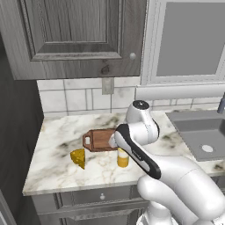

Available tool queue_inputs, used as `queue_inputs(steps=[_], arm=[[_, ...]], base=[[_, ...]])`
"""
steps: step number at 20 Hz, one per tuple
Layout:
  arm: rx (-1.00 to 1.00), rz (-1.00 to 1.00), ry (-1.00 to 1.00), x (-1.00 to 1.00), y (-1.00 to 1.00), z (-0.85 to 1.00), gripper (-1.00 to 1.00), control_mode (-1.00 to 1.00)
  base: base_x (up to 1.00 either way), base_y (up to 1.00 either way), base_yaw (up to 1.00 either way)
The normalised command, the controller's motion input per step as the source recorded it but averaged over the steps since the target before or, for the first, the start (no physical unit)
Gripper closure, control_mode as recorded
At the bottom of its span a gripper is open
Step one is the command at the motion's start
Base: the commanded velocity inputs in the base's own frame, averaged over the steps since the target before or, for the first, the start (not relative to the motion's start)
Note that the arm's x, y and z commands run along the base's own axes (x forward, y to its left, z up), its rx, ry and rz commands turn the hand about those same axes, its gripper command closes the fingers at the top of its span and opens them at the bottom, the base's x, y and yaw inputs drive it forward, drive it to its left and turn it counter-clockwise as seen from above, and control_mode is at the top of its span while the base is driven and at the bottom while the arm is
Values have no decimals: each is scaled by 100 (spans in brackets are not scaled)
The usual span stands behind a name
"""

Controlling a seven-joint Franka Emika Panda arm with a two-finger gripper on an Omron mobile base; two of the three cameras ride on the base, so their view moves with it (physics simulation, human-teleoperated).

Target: Retrieve the reheated potato from the microwave, then place the potato, cheese, and condiment on the cutting board.

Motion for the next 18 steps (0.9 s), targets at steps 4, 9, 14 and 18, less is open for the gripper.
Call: queue_inputs(steps=[4, 9, 14, 18], arm=[[0, 0, 0, 9, 3, -11, -100, -100], [0, 0, 0, 6, 2, -12, -100, -100], [0, 0, 0, 1, 0, -6, -100, -100], [0, 0, 0, 0, 0, -7, -100, -100]], base=[[0, 0, 0], [0, 0, 0], [0, 0, 0], [0, 0, 0]])
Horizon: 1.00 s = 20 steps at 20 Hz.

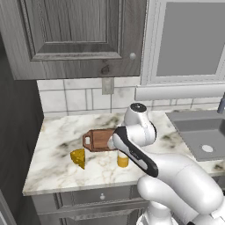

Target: Retrieve the reheated potato from the microwave, then place the potato, cheese, and condiment on the cutting board.

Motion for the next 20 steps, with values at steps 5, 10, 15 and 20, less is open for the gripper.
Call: queue_inputs(steps=[5, 10, 15, 20], arm=[[0, 1, 0, 0, 0, -8, -100, -100], [0, 2, 0, 5, 0, -11, -100, -100], [0, 4, 0, 0, -2, -23, -100, -100], [0, 4, -2, -9, -11, -20, -100, -100]], base=[[0, 0, 0], [0, 0, 0], [0, 0, 0], [0, 0, 0]])
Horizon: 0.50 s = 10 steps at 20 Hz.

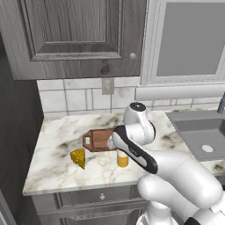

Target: Retrieve the reheated potato from the microwave, then place the potato, cheese, and condiment on the cutting board.

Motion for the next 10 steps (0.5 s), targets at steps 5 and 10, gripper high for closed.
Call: queue_inputs(steps=[5, 10], arm=[[0, 2, -6, -18, -17, -17, -100, -100], [0, 2, -6, -10, -12, -25, -100, -100]], base=[[0, 0, 0], [0, 0, 0]])
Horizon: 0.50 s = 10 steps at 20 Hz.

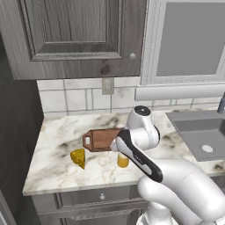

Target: Retrieve the reheated potato from the microwave, then place the potato, cheese, and condiment on the cutting board.

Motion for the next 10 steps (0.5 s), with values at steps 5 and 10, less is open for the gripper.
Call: queue_inputs(steps=[5, 10], arm=[[0, 2, -3, -1, -1, -30, 100, -100], [0, 1, 0, 0, -1, -25, 100, -100]], base=[[0, 0, 0], [0, 0, 0]])
